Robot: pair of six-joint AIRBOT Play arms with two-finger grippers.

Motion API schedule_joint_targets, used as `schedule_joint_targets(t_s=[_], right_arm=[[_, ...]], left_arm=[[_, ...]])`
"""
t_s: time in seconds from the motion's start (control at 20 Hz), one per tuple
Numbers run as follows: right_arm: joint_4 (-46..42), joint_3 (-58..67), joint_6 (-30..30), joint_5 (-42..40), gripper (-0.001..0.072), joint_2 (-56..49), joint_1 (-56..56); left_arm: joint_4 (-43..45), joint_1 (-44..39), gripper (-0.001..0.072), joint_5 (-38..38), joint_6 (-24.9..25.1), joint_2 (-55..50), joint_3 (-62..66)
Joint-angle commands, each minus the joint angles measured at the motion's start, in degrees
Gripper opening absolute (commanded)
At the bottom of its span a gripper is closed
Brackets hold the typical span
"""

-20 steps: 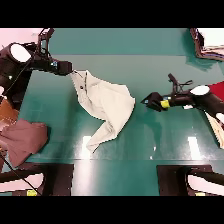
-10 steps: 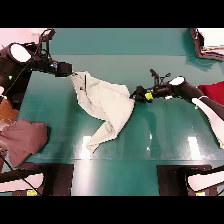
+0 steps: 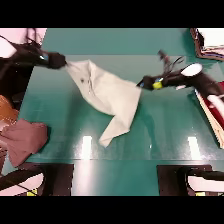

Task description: Fold the shirts.

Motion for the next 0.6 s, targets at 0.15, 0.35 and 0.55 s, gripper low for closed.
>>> schedule_joint_targets(t_s=[0.15, 0.35, 0.55], right_arm=[[-10.54, 17.38, 0.76, 6.54, 0.0019, 20.02, -6.86], [-15.74, 25.86, 2.38, 8.26, 0.0019, 28.02, -8.61], [-23.30, 30.42, 6.14, 10.36, 0.0019, 33.33, -8.59]], left_arm=[[-0.50, 0.02, 0.0023, 1.95, 0.02, 17.68, 15.23], [-2.60, 0.02, 0.0023, 1.88, 0.02, 25.14, 21.42], [-7.04, 0.02, 0.0024, 1.81, 0.02, 28.15, 23.82]])
